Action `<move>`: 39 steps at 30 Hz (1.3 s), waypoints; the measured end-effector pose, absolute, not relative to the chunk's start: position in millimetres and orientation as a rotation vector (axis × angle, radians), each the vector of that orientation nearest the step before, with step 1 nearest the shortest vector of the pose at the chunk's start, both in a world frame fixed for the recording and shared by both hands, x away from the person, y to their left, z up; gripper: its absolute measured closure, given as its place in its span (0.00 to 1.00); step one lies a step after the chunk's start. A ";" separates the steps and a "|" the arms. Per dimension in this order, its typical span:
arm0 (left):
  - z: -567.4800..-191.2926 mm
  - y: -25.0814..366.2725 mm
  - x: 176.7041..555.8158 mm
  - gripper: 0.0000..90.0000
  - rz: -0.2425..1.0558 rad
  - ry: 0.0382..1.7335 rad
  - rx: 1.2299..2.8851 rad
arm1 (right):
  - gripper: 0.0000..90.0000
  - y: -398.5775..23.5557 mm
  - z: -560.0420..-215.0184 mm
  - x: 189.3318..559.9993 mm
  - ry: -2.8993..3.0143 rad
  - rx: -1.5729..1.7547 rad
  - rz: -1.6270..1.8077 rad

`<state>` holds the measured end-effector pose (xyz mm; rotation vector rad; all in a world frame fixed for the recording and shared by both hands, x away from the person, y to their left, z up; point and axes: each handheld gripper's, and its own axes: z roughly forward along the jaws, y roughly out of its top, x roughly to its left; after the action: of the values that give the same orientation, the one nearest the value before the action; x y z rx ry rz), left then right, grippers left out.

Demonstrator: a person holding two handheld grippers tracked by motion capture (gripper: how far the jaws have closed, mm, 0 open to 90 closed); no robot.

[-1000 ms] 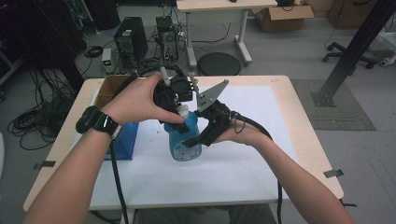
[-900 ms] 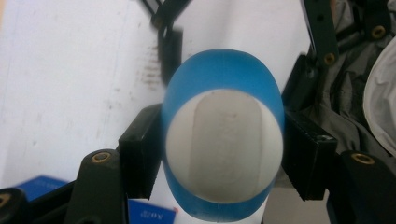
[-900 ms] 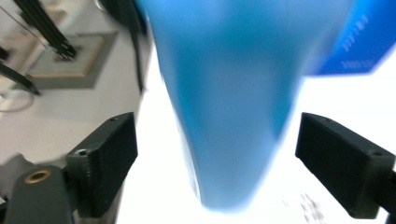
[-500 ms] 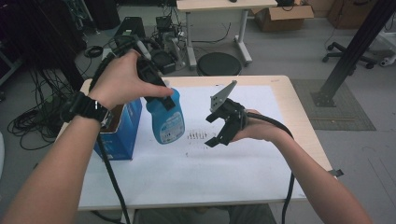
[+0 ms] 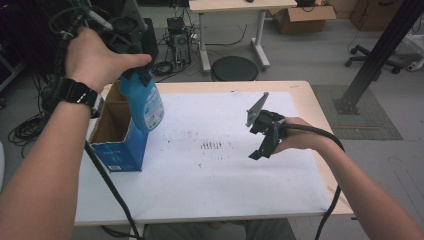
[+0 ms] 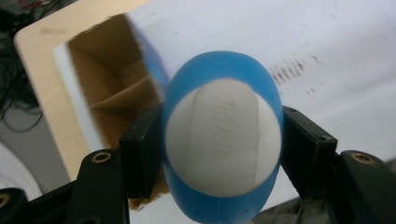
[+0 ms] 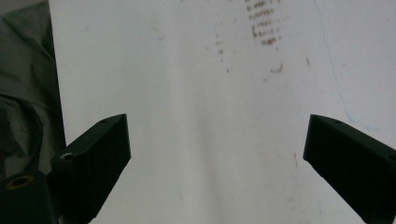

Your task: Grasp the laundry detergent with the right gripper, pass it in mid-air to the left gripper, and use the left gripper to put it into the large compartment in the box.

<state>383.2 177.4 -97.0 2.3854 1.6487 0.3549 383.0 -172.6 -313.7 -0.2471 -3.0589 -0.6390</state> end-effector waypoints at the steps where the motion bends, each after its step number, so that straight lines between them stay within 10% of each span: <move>1: -95.7 182.9 383.7 0.42 0.362 1.682 2.363 | 0.08 -176.4 -314.4 383.2 -3.063 -0.257 -0.621; 39: -152.9 261.9 396.3 0.43 0.431 2.047 2.114 | 0.09 -238.0 -314.8 384.9 -3.123 -0.359 -0.421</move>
<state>396.3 261.9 -152.9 2.1138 2.0475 0.4312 384.9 -238.0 -314.8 -0.3586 -3.1227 -0.4213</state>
